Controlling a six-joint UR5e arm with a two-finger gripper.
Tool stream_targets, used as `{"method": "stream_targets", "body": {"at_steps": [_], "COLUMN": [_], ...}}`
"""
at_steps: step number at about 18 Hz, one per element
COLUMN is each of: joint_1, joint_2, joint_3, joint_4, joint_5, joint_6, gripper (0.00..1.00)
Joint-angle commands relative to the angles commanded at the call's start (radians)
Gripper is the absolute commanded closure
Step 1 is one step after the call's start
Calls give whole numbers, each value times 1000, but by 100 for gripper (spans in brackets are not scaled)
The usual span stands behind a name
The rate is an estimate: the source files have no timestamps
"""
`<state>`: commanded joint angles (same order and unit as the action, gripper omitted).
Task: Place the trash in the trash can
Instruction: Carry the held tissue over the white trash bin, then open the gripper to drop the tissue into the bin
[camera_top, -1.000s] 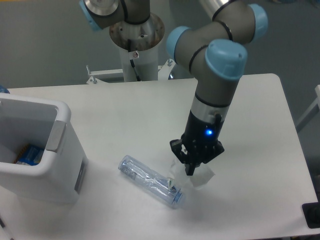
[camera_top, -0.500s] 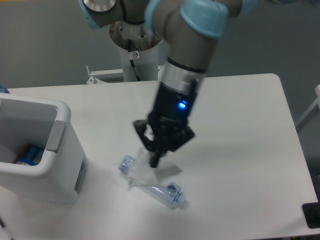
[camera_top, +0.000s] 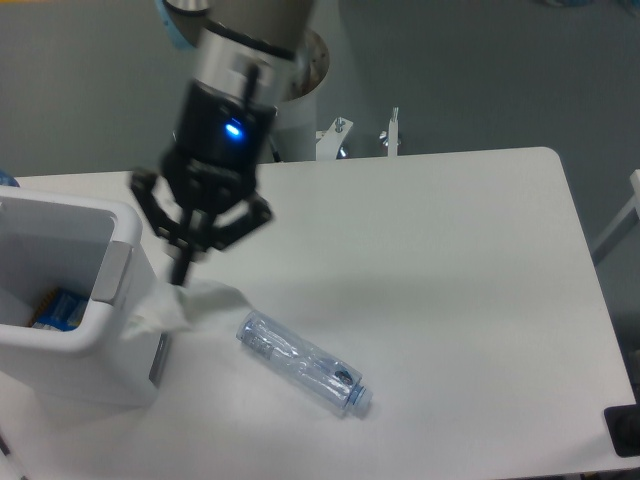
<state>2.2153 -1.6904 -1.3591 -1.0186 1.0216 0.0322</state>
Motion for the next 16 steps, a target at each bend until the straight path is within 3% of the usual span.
{"method": "stream_targets", "body": {"at_steps": [10, 11, 14, 16], "joint_1": [-129, -134, -135, -135], "joint_2": [-2, -2, -3, -3], "joint_3": [-38, -40, -46, -48], "joint_4": [9, 11, 11, 12], "joint_5": [11, 11, 9, 9], "joint_6": [0, 2, 5, 5], "gripper": [100, 96, 68, 57]}}
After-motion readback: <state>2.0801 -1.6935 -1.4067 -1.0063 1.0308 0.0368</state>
